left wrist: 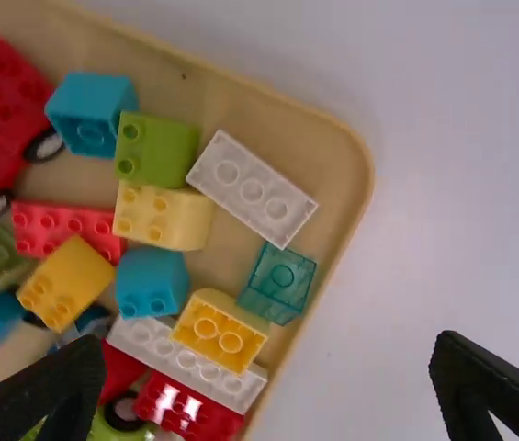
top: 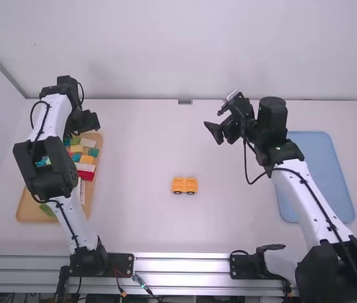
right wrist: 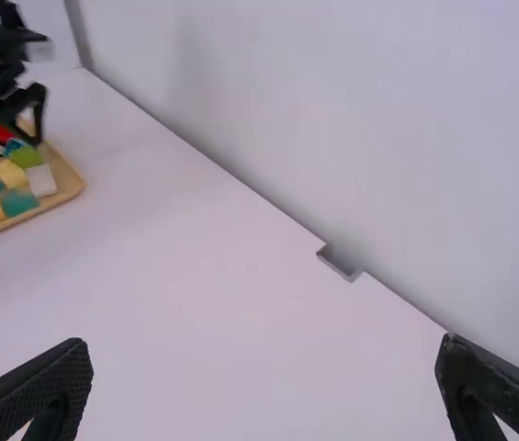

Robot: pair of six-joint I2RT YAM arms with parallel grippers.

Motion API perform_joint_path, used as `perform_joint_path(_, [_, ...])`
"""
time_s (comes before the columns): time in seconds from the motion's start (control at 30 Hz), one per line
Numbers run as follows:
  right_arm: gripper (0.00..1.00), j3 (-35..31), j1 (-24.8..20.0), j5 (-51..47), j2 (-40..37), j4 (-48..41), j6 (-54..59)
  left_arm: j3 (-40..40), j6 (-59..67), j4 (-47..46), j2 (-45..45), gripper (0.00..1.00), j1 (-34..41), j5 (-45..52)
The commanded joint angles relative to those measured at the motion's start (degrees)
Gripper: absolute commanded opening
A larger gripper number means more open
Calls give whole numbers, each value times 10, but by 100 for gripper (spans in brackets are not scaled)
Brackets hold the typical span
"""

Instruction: Assemble lego blocks to make yellow taxi

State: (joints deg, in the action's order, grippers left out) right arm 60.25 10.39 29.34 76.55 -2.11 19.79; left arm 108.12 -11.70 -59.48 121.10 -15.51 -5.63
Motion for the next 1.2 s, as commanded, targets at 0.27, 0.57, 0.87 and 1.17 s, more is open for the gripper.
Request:
perform_joint_path(0.27, [99,16,1,-115,-9,0,-3,-60,-298,-2,-21,78,5,5])
perform_joint_path(0.57, [99,16,-11,-113,-9,-1,12,-70,-421,-15,-21,77,1,1])
perform_joint_path(0.87, [99,16,-10,-112,-9,-1,12,-74,-418,-16,-21,50,1,-42])
perform_joint_path(1.17, [99,16,-10,-112,-9,0,12,-122,-419,9,-21,65,-10,-38])
